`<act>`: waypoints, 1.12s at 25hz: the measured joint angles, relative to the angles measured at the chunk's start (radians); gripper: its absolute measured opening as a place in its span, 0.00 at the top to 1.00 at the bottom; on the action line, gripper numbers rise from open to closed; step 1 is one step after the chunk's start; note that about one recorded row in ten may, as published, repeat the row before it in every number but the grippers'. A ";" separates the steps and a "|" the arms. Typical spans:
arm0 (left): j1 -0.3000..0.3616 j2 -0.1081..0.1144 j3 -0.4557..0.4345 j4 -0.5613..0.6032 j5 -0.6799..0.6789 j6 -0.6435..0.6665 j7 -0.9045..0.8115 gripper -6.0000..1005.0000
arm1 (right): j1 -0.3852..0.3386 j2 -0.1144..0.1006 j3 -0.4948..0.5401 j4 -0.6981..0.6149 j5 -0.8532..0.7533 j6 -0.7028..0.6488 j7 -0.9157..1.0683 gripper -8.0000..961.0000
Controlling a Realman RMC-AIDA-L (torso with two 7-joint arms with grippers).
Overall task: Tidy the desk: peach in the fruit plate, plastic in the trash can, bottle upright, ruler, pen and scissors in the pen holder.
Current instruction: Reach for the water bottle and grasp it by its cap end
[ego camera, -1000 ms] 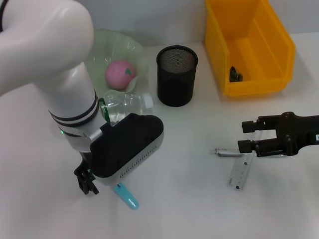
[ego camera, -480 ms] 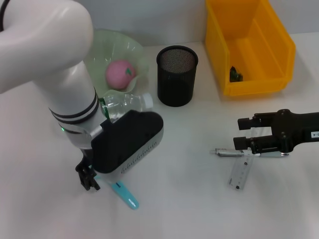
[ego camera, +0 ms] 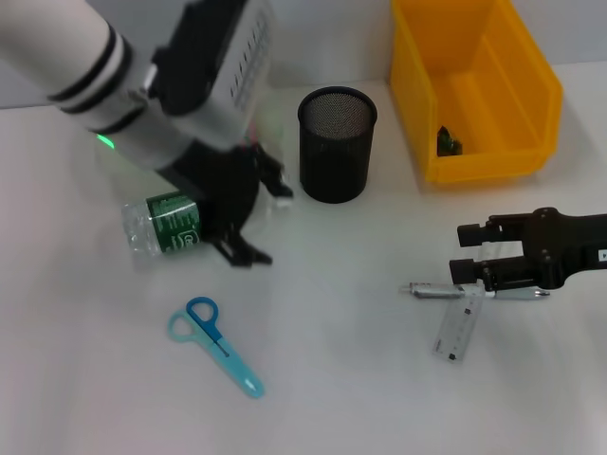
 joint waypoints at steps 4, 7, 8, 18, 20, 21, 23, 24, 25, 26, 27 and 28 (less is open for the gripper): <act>0.001 0.001 -0.056 0.017 0.014 -0.031 -0.066 0.16 | 0.001 -0.001 0.000 0.000 0.000 -0.006 0.002 0.22; 0.008 0.006 -0.178 0.057 0.014 -0.034 -0.175 0.16 | 0.001 -0.005 0.000 0.000 0.001 -0.020 0.003 0.22; 0.008 0.009 -0.204 0.063 0.015 -0.031 -0.208 0.16 | 0.001 -0.006 0.000 0.000 0.001 -0.022 0.003 0.22; 0.013 0.011 -0.223 0.062 0.166 -0.031 -0.484 0.16 | -0.007 -0.018 -0.010 -0.007 -0.008 -0.026 -0.029 0.22; 0.015 0.011 -0.219 0.057 0.192 -0.035 -0.513 0.16 | -0.008 -0.020 -0.013 -0.008 -0.016 -0.027 -0.037 0.22; 0.016 0.010 -0.218 0.055 0.209 -0.038 -0.529 0.16 | -0.008 -0.020 -0.014 -0.008 -0.018 -0.027 -0.043 0.22; 0.017 0.010 -0.216 0.052 0.228 -0.039 -0.546 0.16 | -0.009 -0.020 -0.014 -0.007 -0.020 -0.027 -0.051 0.22; 0.016 0.009 -0.215 0.043 0.261 -0.037 -0.570 0.16 | -0.009 -0.020 -0.015 -0.006 -0.022 -0.027 -0.054 0.22; 0.014 0.009 -0.215 0.039 0.272 -0.035 -0.578 0.16 | -0.009 -0.020 -0.015 -0.006 -0.025 -0.027 -0.056 0.22; 0.012 0.009 -0.215 0.035 0.290 -0.034 -0.586 0.16 | -0.009 -0.021 -0.015 -0.006 -0.029 -0.025 -0.056 0.22; 0.012 0.009 -0.215 0.035 0.290 -0.034 -0.586 0.16 | -0.008 -0.021 -0.015 -0.005 -0.031 -0.024 -0.056 0.22; 0.010 0.009 -0.214 0.030 0.326 -0.036 -0.602 0.16 | -0.005 -0.021 -0.015 -0.005 -0.034 -0.024 -0.057 0.22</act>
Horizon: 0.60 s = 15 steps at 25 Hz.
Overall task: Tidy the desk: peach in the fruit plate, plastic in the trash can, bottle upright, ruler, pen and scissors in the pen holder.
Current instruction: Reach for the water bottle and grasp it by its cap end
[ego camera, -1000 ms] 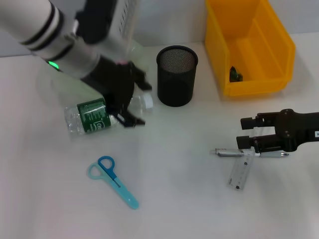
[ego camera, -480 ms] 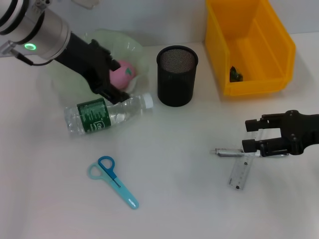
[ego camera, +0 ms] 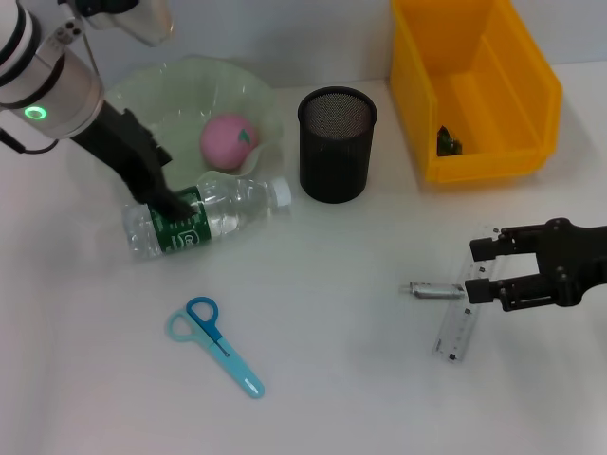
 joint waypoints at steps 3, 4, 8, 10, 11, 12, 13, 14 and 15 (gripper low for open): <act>0.000 -0.001 0.002 -0.013 0.026 -0.014 -0.009 0.16 | 0.002 0.000 0.000 0.001 -0.001 -0.001 0.000 0.22; -0.001 -0.001 0.002 -0.026 0.037 -0.028 -0.011 0.16 | 0.003 0.000 0.000 0.001 -0.001 -0.001 0.000 0.22; 0.001 -0.002 0.002 -0.060 0.039 -0.066 -0.007 0.16 | 0.003 0.003 0.000 0.000 -0.002 0.000 0.000 0.22; 0.001 -0.002 0.002 -0.060 0.039 -0.066 -0.007 0.16 | 0.004 0.003 0.000 0.000 -0.002 0.000 0.000 0.22; 0.001 -0.001 0.003 -0.078 0.040 -0.081 -0.003 0.16 | 0.004 0.004 0.000 0.000 -0.002 0.000 0.001 0.22; 0.001 -0.001 0.003 -0.078 0.040 -0.081 -0.003 0.16 | 0.004 0.004 0.000 -0.001 -0.002 0.000 0.002 0.22; -0.001 -0.001 0.014 -0.111 0.046 -0.118 -0.001 0.16 | 0.004 0.005 0.000 -0.001 -0.002 -0.001 0.004 0.22; -0.001 -0.001 0.014 -0.111 0.046 -0.118 -0.001 0.16 | 0.005 0.005 0.000 -0.001 -0.002 -0.001 0.005 0.22; -0.001 -0.001 0.019 -0.121 0.047 -0.129 -0.001 0.16 | 0.006 0.005 0.000 0.000 -0.002 -0.001 0.006 0.22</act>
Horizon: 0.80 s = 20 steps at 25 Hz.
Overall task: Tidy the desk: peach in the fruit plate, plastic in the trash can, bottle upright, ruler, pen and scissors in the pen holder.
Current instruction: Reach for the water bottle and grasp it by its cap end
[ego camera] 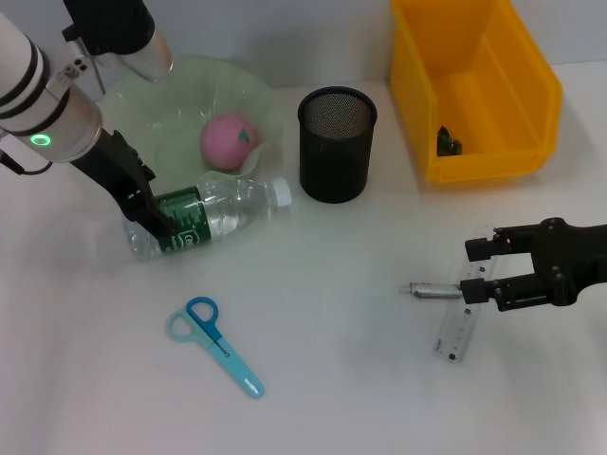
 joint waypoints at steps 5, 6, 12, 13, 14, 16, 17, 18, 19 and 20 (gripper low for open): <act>0.000 0.000 0.007 -0.014 0.001 -0.018 0.006 0.16 | 0.002 0.003 0.000 0.002 0.000 0.002 0.003 0.22; 0.000 0.001 0.008 -0.024 0.002 -0.021 0.008 0.16 | 0.002 0.004 0.000 0.002 0.000 0.003 0.003 0.22; -0.011 0.001 0.009 -0.067 0.016 -0.040 0.011 0.16 | 0.006 0.009 0.000 0.003 0.000 0.006 0.005 0.22; -0.011 0.001 0.009 -0.067 0.016 -0.040 0.011 0.16 | 0.006 0.010 0.000 0.003 0.000 0.007 0.005 0.22; -0.011 0.001 0.009 -0.067 0.016 -0.040 0.011 0.16 | 0.006 0.010 0.000 0.003 0.000 0.007 0.005 0.22; -0.013 0.000 0.009 -0.091 0.017 -0.059 0.021 0.16 | 0.007 0.011 0.000 0.003 0.000 0.007 0.006 0.22; -0.016 0.000 0.013 -0.106 0.017 -0.069 0.024 0.16 | 0.008 0.012 0.000 0.003 0.000 0.007 0.006 0.22; -0.016 0.000 0.013 -0.106 0.017 -0.069 0.024 0.16 | 0.008 0.012 0.000 0.003 0.000 0.007 0.006 0.22; -0.019 -0.001 0.016 -0.119 0.017 -0.078 0.025 0.16 | 0.009 0.013 0.000 0.003 0.000 0.007 0.006 0.22; -0.022 -0.001 0.020 -0.132 0.016 -0.086 0.030 0.16 | 0.009 0.013 0.000 0.003 0.000 0.007 0.007 0.22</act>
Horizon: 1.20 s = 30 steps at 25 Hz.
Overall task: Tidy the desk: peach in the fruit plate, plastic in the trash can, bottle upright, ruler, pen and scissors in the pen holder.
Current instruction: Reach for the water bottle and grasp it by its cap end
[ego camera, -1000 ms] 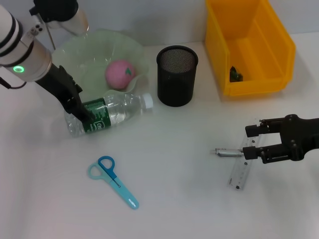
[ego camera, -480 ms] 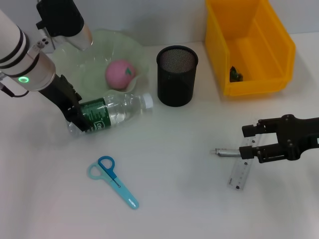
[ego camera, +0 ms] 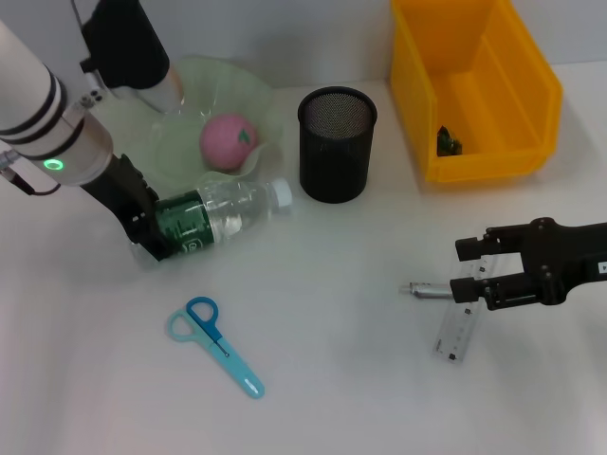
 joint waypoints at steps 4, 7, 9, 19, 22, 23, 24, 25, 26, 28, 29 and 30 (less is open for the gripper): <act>-0.006 -0.005 0.002 -0.020 -0.008 -0.009 0.019 0.16 | 0.006 0.002 0.000 0.000 0.000 0.000 0.005 0.22; -0.015 -0.008 0.002 -0.027 -0.013 -0.007 0.029 0.16 | 0.011 0.005 0.000 0.000 0.000 0.000 0.006 0.22; -0.027 -0.011 0.002 -0.045 -0.016 -0.005 0.038 0.16 | 0.013 0.006 0.000 0.000 0.000 0.000 0.006 0.22; -0.049 -0.012 0.012 -0.087 -0.024 -0.011 0.048 0.16 | 0.024 0.012 -0.008 0.000 0.000 0.001 0.010 0.22; -0.050 -0.015 0.014 -0.088 -0.026 -0.007 0.048 0.16 | 0.028 0.016 -0.009 0.000 0.000 0.002 0.010 0.22; -0.050 -0.016 0.019 -0.090 -0.030 -0.007 0.048 0.16 | 0.029 0.017 -0.009 0.000 0.000 0.002 0.010 0.22; -0.050 -0.016 0.025 -0.093 -0.037 -0.008 0.048 0.16 | 0.031 0.019 -0.010 0.000 0.000 0.003 0.010 0.22; -0.050 -0.016 0.031 -0.097 -0.043 -0.008 0.048 0.16 | 0.033 0.020 -0.010 0.000 0.000 0.003 0.010 0.22; -0.051 -0.016 0.038 -0.099 -0.048 -0.008 0.048 0.16 | 0.035 0.020 -0.010 0.000 0.000 0.003 0.010 0.22; -0.051 -0.016 0.046 -0.101 -0.052 -0.007 0.048 0.16 | 0.036 0.022 -0.010 0.000 0.000 0.004 0.010 0.22; -0.051 -0.016 0.048 -0.099 -0.054 -0.005 0.048 0.16 | 0.036 0.022 -0.010 0.000 0.000 0.004 0.010 0.22; -0.051 -0.016 0.049 -0.095 -0.061 -0.001 0.048 0.16 | 0.037 0.023 -0.010 0.000 0.000 0.004 0.010 0.22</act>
